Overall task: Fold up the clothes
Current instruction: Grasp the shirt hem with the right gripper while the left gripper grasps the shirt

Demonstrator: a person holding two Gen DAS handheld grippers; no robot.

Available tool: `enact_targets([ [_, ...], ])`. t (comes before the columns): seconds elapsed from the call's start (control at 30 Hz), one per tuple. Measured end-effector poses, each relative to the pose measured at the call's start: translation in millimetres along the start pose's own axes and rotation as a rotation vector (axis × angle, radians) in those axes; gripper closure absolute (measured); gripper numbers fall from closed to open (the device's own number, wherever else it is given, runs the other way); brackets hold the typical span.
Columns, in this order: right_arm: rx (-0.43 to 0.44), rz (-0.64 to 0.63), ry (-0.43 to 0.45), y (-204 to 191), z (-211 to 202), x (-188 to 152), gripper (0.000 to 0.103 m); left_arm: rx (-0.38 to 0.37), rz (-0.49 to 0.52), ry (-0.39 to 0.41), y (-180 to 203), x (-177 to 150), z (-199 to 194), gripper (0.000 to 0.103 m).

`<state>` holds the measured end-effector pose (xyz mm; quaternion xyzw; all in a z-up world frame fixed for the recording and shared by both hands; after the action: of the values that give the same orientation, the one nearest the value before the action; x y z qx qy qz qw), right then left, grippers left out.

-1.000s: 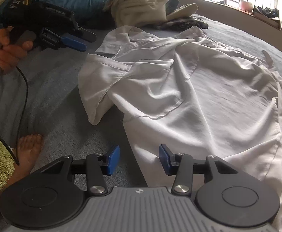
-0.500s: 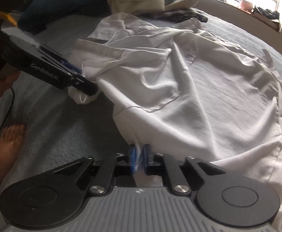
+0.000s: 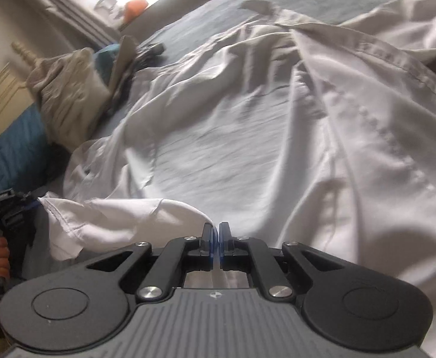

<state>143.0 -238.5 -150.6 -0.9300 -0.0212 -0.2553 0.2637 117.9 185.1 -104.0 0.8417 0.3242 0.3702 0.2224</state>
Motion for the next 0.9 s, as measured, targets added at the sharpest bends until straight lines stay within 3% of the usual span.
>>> enact_targets([
  [0.1,-0.037,0.007,0.019,7.6,-1.9,1.6,0.090,0.014,-0.025,-0.034,-9.1,-5.0,10.2,0.093],
  [0.23,-0.081,-0.142,0.102,-14.5,-16.0,8.2,0.076,0.039,0.015,-0.055,-13.6,-15.3,15.2,0.093],
  [0.4,-0.037,-0.445,0.172,-77.3,-28.2,7.7,0.073,0.052,0.061,-0.063,-13.0,-19.6,18.0,0.088],
  [0.47,-0.010,-0.604,0.171,-109.2,-23.1,-4.6,0.066,0.051,0.072,-0.061,-11.9,-20.2,18.1,0.086],
  [0.6,-0.052,-0.900,0.148,-153.3,6.6,-37.0,0.058,0.055,0.095,-0.064,-11.2,-24.4,20.3,0.085],
  [0.67,-0.084,-1.024,0.143,-170.8,22.1,-50.1,0.058,0.052,0.107,-0.063,-10.2,-26.9,19.4,0.085],
  [0.73,-0.122,-1.058,0.160,-177.0,35.3,-50.6,0.059,0.045,0.123,-0.058,-8.8,-29.1,16.1,0.085],
  [0.83,-0.131,-1.005,0.130,-176.3,49.5,-40.1,0.076,0.030,0.142,-0.061,-7.4,-32.0,7.9,0.085],
  [0.87,-0.134,-0.985,0.124,-174.4,50.9,-35.8,0.088,0.024,0.147,-0.064,-7.3,-33.0,4.6,0.084],
  [0.9,-0.132,-0.963,0.124,-171.9,49.5,-32.0,0.094,0.017,0.151,-0.070,-7.2,-34.2,1.3,0.081],
])
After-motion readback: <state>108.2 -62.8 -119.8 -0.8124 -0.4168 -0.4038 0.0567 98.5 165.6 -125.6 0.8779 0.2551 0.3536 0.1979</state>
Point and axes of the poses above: each gripper's, at about its wrist camera, not at the fingertips, and z roughly the way its jaws point, y to its right, x to its top, the point moved 8 cm from there along z, roughly the way its jaws point, and after that the axes turned 5 degrees about -z, right-handed, at the moved point
